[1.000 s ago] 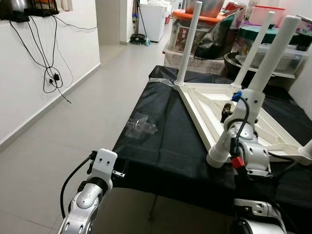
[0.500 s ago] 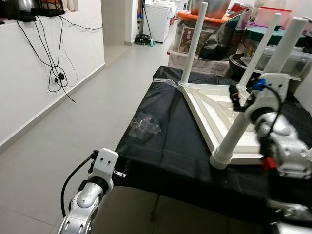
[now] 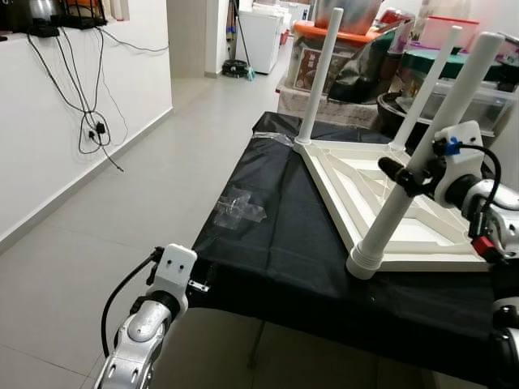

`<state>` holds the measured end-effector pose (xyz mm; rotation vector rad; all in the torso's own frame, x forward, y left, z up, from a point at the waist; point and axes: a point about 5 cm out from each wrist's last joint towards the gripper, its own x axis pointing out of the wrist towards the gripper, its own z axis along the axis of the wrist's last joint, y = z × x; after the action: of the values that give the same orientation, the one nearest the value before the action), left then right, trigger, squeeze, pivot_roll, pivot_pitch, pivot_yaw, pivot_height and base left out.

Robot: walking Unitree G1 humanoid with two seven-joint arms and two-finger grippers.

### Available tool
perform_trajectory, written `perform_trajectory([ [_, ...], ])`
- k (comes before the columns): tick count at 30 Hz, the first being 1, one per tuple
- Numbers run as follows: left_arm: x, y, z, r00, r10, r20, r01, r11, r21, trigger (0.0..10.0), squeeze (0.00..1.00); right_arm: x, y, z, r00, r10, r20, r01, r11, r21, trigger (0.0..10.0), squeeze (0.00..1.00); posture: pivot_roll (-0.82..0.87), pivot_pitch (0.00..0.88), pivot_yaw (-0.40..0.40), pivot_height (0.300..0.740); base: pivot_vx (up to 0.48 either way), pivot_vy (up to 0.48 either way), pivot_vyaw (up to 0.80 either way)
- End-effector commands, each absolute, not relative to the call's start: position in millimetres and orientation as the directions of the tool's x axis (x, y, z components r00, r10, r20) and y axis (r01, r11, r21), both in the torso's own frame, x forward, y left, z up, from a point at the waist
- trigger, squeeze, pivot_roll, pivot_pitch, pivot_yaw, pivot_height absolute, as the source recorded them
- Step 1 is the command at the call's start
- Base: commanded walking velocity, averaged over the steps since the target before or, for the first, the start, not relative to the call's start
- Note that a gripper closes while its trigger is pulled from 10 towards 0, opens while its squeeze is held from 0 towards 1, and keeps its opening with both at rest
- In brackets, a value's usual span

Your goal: Building children table

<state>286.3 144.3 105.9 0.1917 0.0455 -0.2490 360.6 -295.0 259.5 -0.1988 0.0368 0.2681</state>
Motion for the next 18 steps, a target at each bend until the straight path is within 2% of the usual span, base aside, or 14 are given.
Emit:
perform_trajectory([
  [1,285.7,144.4,103.8,0.965,-0.249,-0.076,0.259,0.945,0.197,10.0,0.00,361.0,-299.1,255.8,0.951,0.301,-0.075,-0.310,0.936,-0.166,0.0,0.00,0.13,0.000,-0.149,0.740,0.000,0.000,0.00],
  [7,285.3,143.0,103.6,0.964,-0.255,-0.076,0.265,0.943,0.199,10.0,0.00,361.7,-307.9,250.1,0.961,0.265,-0.079,-0.274,0.951,-0.145,0.0,0.00,0.13,0.000,-0.148,0.740,0.000,0.000,0.00],
  [12,285.9,142.1,103.6,0.962,-0.262,-0.075,0.272,0.941,0.201,10.0,0.00,365.1,-317.7,243.8,0.984,0.169,-0.063,-0.175,0.979,-0.105,0.0,0.00,0.13,0.000,-0.144,0.740,0.000,0.000,0.00],
  [15,285.7,141.6,103.3,0.961,-0.265,-0.076,0.275,0.940,0.201,10.0,0.00,367.5,-317.8,237.7,0.996,0.048,-0.070,-0.055,0.993,-0.102,0.0,0.00,0.12,0.000,-0.140,0.740,0.000,0.000,0.00],
  [16,285.7,141.6,103.3,0.961,-0.265,-0.076,0.275,0.940,0.201,10.0,0.00,367.5,-317.8,237.7,0.996,0.048,-0.070,-0.055,0.993,-0.102,0.0,0.00,0.12,0.000,-0.140,0.740,0.000,0.000,0.00],
  [18,285.1,141.1,102.5,0.961,-0.267,-0.079,0.277,0.940,0.200,10.0,0.00,368.1,-315.4,231.8,0.995,-0.071,-0.070,0.064,0.992,-0.107,0.0,0.00,0.11,0.000,-0.142,0.740,0.000,0.000,0.00],
])
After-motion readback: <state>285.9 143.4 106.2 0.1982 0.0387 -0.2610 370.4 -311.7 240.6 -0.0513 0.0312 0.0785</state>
